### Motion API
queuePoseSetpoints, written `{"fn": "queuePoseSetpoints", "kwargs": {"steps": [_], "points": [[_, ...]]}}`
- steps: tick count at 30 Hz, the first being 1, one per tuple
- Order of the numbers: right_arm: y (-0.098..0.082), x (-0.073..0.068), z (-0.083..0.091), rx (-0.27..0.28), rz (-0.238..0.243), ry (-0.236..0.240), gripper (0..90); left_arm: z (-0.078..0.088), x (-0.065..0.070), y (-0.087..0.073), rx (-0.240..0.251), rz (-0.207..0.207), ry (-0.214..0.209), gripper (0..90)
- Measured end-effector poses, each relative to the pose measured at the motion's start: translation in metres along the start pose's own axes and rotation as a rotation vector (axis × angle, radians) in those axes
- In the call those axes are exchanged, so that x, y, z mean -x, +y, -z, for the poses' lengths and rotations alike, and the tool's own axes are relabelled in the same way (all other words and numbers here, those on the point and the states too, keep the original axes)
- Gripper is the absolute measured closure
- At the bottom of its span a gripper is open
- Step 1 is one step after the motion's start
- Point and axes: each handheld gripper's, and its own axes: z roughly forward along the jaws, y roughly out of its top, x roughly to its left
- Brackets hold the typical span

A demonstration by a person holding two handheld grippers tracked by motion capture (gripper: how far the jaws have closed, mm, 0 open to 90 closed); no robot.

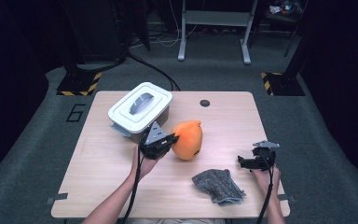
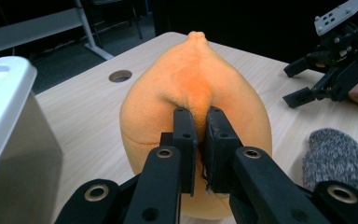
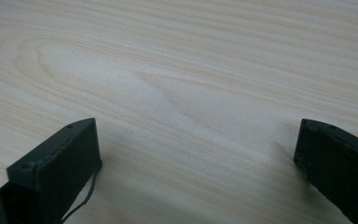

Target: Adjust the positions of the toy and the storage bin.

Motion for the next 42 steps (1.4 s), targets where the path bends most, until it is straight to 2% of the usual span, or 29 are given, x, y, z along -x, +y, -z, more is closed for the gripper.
{"fn": "queuePoseSetpoints", "kwargs": {"steps": [14, 24, 30, 32, 33, 42], "points": [[0.000, 0.000, 0.000, 0.000, -0.001, -0.001, 0.0, 0.039, -0.001, -0.021, -0.002, 0.008, 0.039, 84.6], [0.000, 0.000, 0.000, 0.000, -0.001, -0.002, 0.0, 0.074, 0.000, -0.035, -0.012, 0.020, 0.062, 84.5], [0.000, 0.000, 0.000, 0.000, -0.001, -0.002, 0.0, 0.094, 0.000, -0.044, 0.004, 0.037, 0.091, 84.5], [0.000, 0.000, 0.000, -0.001, -0.004, -0.002, 0.0, 0.098, 0.000, -0.045, -0.003, 0.041, 0.088, 84.5], [0.000, 0.000, 0.000, -0.001, -0.003, -0.002, 0.0, 0.104, 0.001, -0.048, 0.012, 0.044, 0.102, 84.5], [0.000, -0.001, 0.000, -0.001, -0.005, -0.003, 0.0, 0.127, -0.001, -0.060, 0.007, 0.070, 0.131, 84.4]]}}
